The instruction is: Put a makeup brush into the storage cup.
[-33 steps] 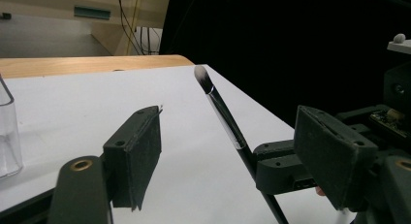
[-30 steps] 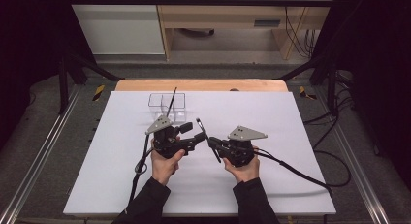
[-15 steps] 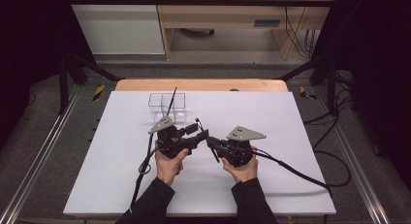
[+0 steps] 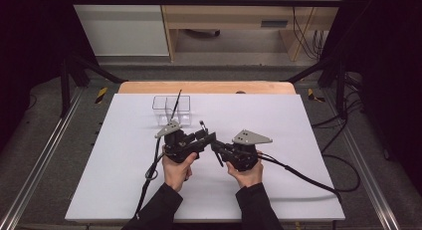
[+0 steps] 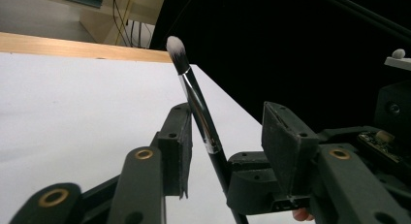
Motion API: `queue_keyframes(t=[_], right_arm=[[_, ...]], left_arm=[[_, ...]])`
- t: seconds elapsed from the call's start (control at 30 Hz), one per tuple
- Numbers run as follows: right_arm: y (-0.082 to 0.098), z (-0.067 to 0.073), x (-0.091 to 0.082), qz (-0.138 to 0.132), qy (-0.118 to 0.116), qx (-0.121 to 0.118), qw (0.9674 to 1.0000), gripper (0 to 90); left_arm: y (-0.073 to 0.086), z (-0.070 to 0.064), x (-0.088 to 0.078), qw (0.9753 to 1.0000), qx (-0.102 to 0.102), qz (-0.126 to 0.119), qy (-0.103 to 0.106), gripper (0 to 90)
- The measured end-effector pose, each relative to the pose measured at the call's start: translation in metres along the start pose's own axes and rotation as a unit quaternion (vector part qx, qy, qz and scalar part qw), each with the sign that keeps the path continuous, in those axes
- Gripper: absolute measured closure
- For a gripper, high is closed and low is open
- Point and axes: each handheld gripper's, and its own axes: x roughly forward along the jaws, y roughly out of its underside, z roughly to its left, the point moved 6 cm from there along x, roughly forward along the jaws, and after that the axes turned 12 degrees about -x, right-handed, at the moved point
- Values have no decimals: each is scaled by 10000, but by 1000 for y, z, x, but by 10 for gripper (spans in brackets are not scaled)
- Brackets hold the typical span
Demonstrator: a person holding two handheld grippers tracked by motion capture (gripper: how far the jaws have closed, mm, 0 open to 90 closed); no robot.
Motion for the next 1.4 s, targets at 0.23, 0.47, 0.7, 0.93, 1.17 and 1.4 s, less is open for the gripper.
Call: queue_keyframes(t=[0.23, 0.47, 0.7, 0.93, 1.17, 1.4], right_arm=[[0, 1, 0, -18, 1, 13, 10000, 844], [-1, 1, 0, -77, -27, 34, 10000, 844], [-1, 2, 0, -103, -31, 17, 9999, 843], [-1, 3, 0, -86, -58, 35, 9999, 842], [-2, 3, -1, -124, -85, 29, 9999, 831], [-2, 1, -4, 33, -91, 22, 10000, 744]], left_arm=[[0, -1, 0, 9999, -106, -69, -2, 629], [2, 1, 1, 9997, -242, -30, -32, 716], [3, 0, 1, 9996, -293, -17, -23, 827], [4, 0, 1, 9998, -213, -2, -43, 831], [3, -2, -2, 10000, -44, -45, -61, 832], [-2, -1, -9, 9996, 171, -113, -183, 832]])
